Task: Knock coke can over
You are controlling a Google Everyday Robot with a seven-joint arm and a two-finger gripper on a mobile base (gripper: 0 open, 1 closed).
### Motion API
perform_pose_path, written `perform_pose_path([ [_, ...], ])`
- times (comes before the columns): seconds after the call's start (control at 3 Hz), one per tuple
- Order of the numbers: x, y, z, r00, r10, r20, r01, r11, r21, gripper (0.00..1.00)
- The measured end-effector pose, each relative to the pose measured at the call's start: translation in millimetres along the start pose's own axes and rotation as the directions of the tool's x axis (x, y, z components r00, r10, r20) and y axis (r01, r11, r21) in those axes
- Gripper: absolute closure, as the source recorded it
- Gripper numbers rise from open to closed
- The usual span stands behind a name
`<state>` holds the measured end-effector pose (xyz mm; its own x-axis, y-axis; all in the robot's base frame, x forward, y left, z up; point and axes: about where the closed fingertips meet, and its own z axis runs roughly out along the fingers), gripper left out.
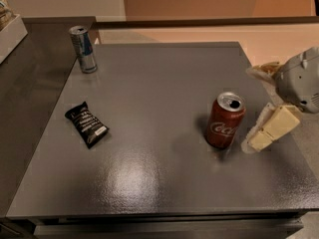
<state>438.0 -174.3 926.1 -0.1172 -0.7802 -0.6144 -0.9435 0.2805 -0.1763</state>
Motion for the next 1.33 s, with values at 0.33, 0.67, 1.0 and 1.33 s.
perform_pose_path([
  [0.33, -4, 6, 12, 0.997, 0.013, 0.078, -0.012, 0.9997, -0.022, 0.0],
  [0.67, -7, 11, 24, 0.992, 0.024, 0.126, -0.018, 0.9988, -0.045, 0.0],
  [1.0, -6, 11, 32, 0.988, 0.035, 0.151, -0.027, 0.9981, -0.055, 0.18],
  [1.33, -4, 8, 36, 0.985, 0.044, 0.165, -0.035, 0.9977, -0.058, 0.42],
])
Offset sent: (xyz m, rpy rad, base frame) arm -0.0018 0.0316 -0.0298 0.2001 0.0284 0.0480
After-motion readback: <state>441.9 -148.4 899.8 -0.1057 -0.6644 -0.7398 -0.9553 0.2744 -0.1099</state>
